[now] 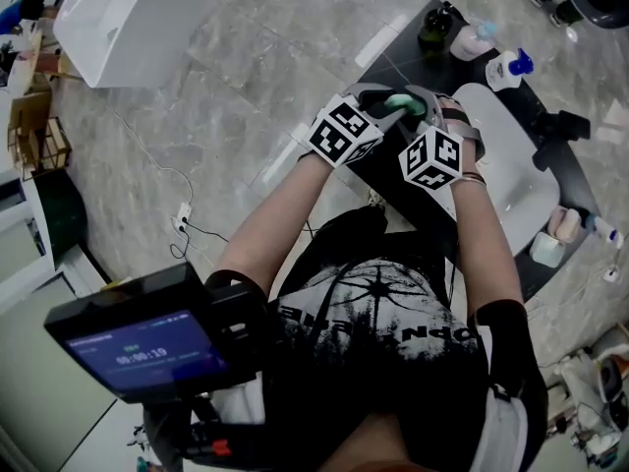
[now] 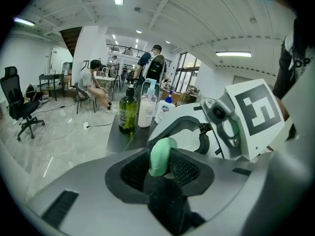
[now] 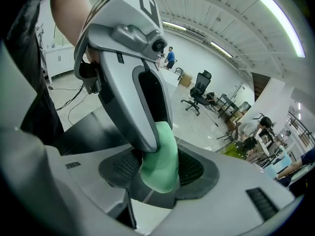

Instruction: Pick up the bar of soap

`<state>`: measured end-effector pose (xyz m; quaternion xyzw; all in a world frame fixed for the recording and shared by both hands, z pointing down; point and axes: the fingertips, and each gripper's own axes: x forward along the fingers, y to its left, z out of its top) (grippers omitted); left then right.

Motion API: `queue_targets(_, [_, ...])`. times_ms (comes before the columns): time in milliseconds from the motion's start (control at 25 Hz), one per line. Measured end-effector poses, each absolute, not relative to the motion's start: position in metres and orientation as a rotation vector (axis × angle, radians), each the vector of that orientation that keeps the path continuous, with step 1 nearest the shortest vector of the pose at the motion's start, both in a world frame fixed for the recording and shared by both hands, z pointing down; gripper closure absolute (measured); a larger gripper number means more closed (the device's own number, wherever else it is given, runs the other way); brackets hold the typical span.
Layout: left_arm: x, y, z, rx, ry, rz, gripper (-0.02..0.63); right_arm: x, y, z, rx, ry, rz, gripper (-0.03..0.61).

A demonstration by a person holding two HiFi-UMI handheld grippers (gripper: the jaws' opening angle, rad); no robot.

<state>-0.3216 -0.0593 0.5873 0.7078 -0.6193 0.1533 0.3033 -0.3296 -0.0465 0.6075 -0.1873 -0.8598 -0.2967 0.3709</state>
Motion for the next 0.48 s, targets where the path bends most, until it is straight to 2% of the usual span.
queue_targets(480, [-0.335,-0.054,0.627,1.807,-1.599,0.39,0.482,-0.342,-0.04,0.647,-0.537,-2.182,-0.677,0.36])
